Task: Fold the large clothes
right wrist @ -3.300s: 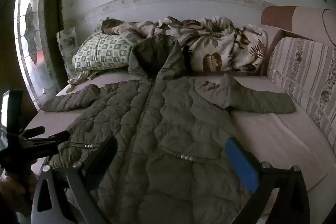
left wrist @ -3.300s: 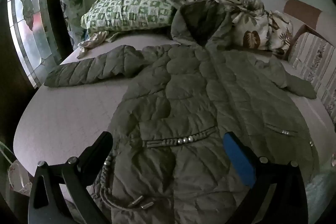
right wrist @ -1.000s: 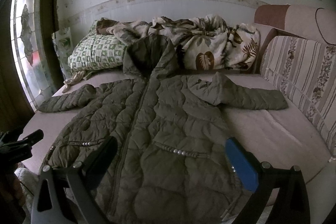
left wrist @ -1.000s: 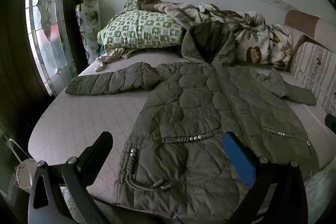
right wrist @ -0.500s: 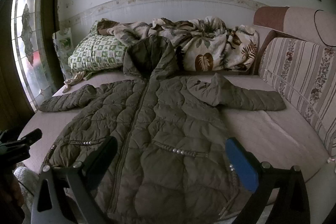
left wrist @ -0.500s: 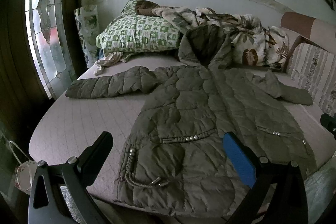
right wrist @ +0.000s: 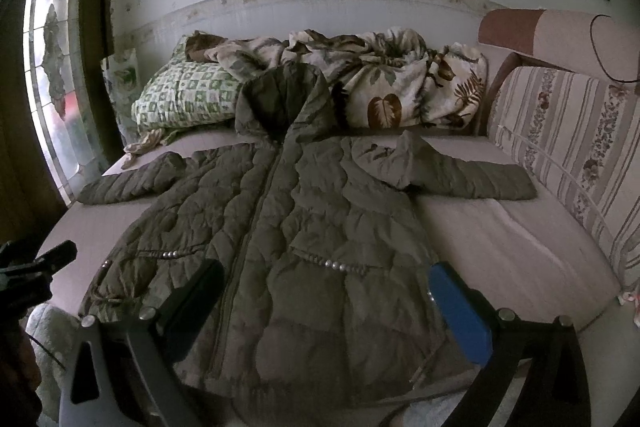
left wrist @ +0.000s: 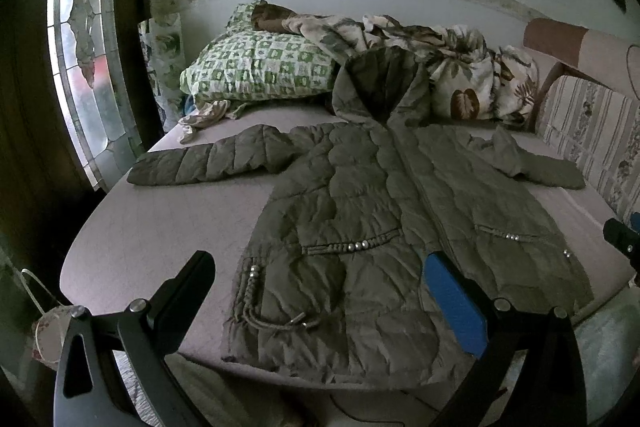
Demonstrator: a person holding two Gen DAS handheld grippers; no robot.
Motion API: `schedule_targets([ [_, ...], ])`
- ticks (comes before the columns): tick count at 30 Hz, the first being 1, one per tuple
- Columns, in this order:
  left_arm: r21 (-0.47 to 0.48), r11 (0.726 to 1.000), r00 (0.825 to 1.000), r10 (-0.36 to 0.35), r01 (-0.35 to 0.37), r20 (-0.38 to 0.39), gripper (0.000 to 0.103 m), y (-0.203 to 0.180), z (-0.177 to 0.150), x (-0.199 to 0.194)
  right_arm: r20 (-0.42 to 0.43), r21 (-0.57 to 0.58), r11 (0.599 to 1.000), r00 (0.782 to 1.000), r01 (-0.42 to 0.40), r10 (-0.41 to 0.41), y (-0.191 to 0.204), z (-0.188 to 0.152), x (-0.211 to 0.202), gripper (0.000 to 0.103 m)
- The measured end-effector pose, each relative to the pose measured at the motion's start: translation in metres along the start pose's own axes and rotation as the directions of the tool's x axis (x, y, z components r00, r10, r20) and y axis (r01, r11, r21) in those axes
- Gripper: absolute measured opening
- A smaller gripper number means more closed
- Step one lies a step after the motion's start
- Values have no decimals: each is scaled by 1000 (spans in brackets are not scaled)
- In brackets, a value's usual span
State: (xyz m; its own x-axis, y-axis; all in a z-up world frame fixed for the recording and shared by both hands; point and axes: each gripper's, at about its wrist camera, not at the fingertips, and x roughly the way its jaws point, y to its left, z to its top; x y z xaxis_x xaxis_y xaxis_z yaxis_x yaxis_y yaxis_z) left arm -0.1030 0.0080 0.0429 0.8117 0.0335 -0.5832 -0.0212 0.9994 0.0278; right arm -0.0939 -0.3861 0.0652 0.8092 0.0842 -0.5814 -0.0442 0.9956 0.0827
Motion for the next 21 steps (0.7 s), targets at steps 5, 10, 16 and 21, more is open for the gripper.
schedule_targets([
  [5, -2, 1000, 1000, 7, -7, 11, 103, 4, -6, -11, -7, 4, 1000, 1000, -3, 3, -1, -3, -5, 103],
  [10, -1, 1000, 1000, 11, -11, 19, 103, 7, -4, -17, 2, 0, 1000, 1000, 1, -1, -2, -4, -9, 103],
  [16, -2, 1000, 1000, 10, -10, 23, 103, 8, -4, -19, 5, -3, 1000, 1000, 0, 0, -1, -3, -11, 103],
  [21, 1, 1000, 1000, 9, -9, 19, 103, 8, -3, -19, 3, -4, 1000, 1000, 0, 0, -1, -3, -11, 103],
])
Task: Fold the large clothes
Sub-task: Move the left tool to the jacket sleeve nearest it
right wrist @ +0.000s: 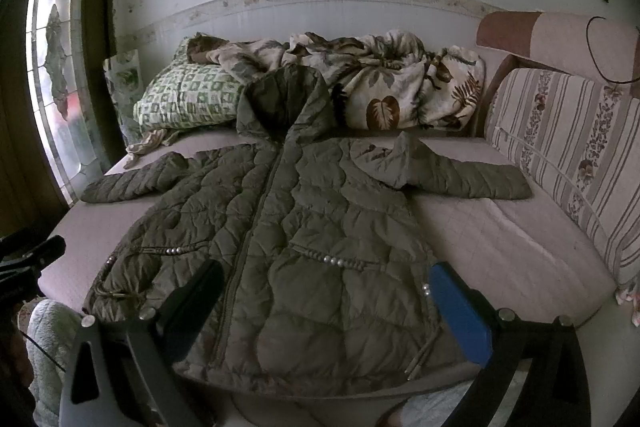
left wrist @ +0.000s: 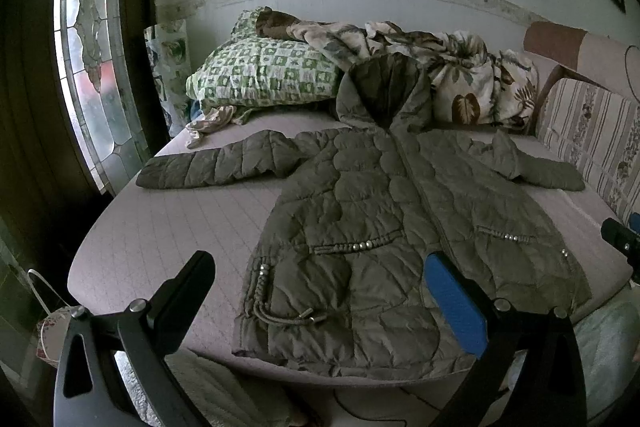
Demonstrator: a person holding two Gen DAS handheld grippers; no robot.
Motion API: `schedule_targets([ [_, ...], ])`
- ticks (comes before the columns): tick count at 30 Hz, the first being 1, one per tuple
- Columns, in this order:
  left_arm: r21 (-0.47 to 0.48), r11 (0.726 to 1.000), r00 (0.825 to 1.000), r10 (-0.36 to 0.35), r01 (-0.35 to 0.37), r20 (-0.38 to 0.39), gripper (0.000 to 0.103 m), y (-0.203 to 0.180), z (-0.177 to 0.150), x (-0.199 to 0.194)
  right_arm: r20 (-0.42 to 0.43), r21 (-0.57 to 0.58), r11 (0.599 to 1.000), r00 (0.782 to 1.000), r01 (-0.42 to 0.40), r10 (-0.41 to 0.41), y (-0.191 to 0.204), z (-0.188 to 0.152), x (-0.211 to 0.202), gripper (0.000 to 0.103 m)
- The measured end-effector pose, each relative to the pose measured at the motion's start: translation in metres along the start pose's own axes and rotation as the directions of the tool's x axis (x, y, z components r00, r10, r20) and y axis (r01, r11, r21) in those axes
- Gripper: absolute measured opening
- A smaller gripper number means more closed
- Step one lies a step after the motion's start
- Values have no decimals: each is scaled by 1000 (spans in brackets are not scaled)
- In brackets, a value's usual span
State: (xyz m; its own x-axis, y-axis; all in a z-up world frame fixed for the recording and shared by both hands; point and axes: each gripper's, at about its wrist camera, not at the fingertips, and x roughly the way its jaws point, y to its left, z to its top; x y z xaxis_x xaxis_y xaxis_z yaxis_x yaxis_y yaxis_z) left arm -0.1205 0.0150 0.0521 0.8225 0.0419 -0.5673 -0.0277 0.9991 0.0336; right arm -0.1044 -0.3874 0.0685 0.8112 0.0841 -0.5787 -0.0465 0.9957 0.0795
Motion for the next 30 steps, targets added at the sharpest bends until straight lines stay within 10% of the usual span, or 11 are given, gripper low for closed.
schedule_targets([
  [14, -58, 997, 997, 44, -48, -70, 103, 32, 9, 30, 11, -86, 994, 998, -61, 62, 35, 25, 16, 103],
  [30, -261, 937, 967, 195, -233, -163, 103, 168, 48, 88, -33, -221, 956, 982, -191, 188, 111, 60, 64, 103],
])
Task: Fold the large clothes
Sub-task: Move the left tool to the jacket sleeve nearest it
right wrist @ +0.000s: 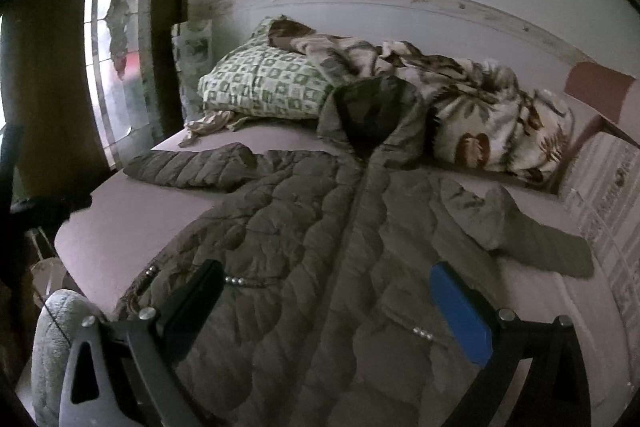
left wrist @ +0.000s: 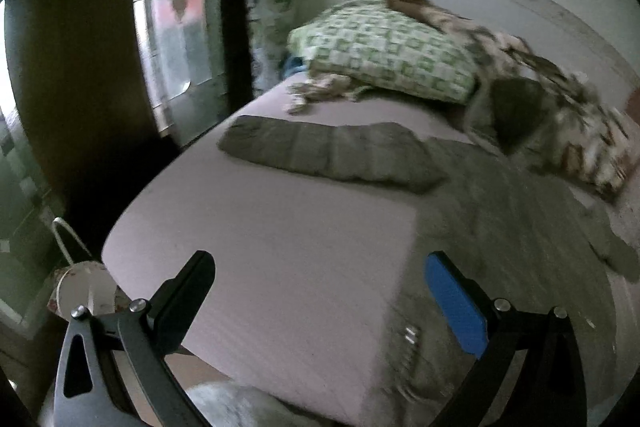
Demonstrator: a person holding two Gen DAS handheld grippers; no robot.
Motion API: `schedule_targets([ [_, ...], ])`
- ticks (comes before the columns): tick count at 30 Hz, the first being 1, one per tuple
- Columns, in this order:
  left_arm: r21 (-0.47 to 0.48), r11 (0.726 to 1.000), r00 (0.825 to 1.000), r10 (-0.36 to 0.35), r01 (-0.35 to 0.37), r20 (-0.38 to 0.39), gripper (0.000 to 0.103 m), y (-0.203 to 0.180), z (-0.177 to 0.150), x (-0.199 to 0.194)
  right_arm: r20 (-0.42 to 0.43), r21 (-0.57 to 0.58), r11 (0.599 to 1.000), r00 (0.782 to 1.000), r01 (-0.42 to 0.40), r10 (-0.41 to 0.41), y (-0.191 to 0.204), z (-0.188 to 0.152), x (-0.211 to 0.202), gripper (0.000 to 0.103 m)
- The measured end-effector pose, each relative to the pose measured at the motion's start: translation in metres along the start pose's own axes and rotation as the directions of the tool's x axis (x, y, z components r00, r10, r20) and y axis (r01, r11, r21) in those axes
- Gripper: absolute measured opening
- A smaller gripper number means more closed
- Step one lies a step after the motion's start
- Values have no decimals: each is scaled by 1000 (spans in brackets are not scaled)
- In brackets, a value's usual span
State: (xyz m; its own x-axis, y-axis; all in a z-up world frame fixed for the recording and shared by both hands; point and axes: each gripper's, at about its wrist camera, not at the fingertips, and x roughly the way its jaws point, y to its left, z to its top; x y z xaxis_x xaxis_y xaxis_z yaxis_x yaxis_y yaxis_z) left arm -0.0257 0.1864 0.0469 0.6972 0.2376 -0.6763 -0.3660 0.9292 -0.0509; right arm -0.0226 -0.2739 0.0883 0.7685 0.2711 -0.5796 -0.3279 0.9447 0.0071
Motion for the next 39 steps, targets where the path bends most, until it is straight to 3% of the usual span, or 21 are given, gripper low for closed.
schedule_targets([
  [9, -80, 996, 992, 26, -36, -123, 103, 42, 38, 78, -15, -29, 999, 999, -36, 36, 18, 32, 35, 103],
  [14, -125, 991, 975, 23, -52, -219, 103, 64, 54, 135, -16, -71, 996, 998, -58, 57, 39, 47, 58, 103],
  [21, -176, 979, 958, 49, -102, -282, 103, 93, 76, 204, -55, -165, 984, 997, -65, 57, 69, 63, 106, 103],
  [24, -249, 964, 947, 5, -90, -322, 103, 109, 87, 238, -76, -171, 982, 995, -75, 62, 75, 72, 129, 103],
  [29, -321, 943, 941, -32, -83, -336, 103, 121, 100, 275, -92, -188, 979, 994, -75, 59, 83, 83, 163, 103],
  [39, -409, 897, 938, 18, -167, -346, 103, 138, 123, 333, -125, -232, 971, 992, -54, 25, 91, 104, 230, 103],
])
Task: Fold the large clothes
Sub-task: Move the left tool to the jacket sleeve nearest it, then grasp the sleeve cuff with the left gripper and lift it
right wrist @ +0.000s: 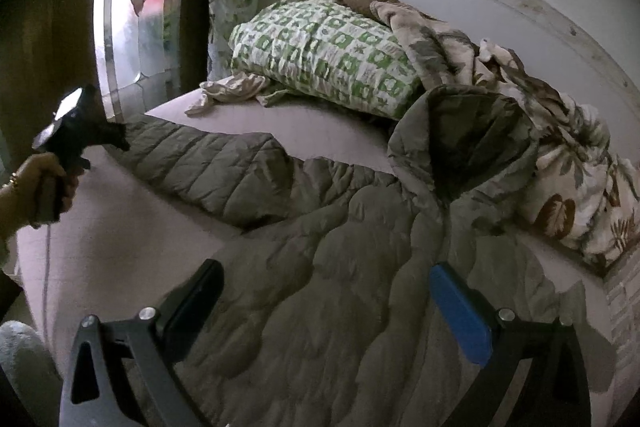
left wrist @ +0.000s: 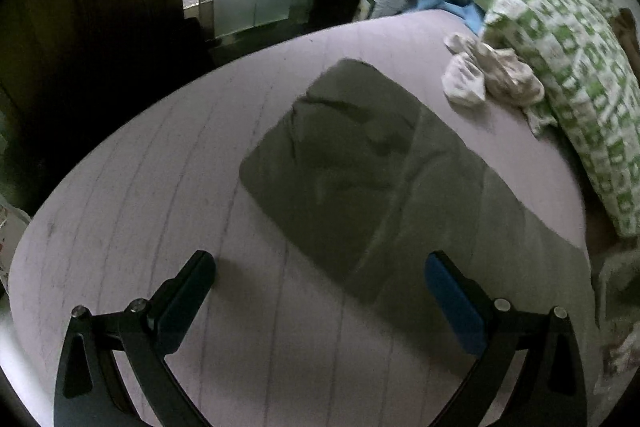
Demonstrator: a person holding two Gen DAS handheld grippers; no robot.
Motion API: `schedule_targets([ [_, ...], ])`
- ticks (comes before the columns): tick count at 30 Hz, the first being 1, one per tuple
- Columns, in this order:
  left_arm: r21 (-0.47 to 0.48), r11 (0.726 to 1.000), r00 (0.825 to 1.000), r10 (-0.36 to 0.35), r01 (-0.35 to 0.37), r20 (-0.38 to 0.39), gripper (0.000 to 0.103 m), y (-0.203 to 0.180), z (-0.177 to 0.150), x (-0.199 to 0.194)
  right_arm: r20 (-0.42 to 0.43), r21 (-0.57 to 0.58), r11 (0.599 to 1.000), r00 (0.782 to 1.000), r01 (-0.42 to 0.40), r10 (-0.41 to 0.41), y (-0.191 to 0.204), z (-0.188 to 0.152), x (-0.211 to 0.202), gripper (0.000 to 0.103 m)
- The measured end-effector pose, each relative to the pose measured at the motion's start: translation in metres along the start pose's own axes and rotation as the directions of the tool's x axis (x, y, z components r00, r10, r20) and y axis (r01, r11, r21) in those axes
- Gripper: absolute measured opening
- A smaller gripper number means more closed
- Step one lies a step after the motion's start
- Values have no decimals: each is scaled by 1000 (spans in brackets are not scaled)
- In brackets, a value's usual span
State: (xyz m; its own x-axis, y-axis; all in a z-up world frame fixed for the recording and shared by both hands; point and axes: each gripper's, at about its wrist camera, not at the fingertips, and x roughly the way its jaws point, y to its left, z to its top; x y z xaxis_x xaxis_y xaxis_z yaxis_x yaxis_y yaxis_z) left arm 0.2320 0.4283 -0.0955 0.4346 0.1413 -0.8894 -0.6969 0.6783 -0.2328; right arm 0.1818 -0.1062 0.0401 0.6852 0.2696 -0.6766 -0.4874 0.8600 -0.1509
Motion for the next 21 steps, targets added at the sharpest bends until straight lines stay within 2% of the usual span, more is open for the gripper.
schedule_targets([
  [3, 6, 999, 999, 33, -33, 18, 103, -5, 8, 7, -38, 17, 1000, 999, -9, 10, -6, 21, 40, 103],
  [8, 24, 998, 997, 56, -58, 55, 103, -11, 14, 15, -184, 107, 994, 982, -13, 32, -18, 44, 125, 103],
  [14, 35, 997, 992, 71, -75, 107, 103, -17, 13, 18, -235, 110, 994, 972, 11, 15, -9, 49, 170, 103],
  [19, 41, 997, 992, 53, -58, 116, 95, -26, 11, 17, -231, 111, 994, 972, -9, 35, 2, 49, 177, 103],
  [20, 40, 998, 992, 48, -53, 114, 89, -26, 12, 16, -229, 111, 994, 973, -12, 37, 4, 49, 178, 103],
  [21, 36, 998, 993, 45, -49, 112, 79, -26, 13, 15, -228, 112, 994, 973, -14, 40, 4, 49, 179, 103],
])
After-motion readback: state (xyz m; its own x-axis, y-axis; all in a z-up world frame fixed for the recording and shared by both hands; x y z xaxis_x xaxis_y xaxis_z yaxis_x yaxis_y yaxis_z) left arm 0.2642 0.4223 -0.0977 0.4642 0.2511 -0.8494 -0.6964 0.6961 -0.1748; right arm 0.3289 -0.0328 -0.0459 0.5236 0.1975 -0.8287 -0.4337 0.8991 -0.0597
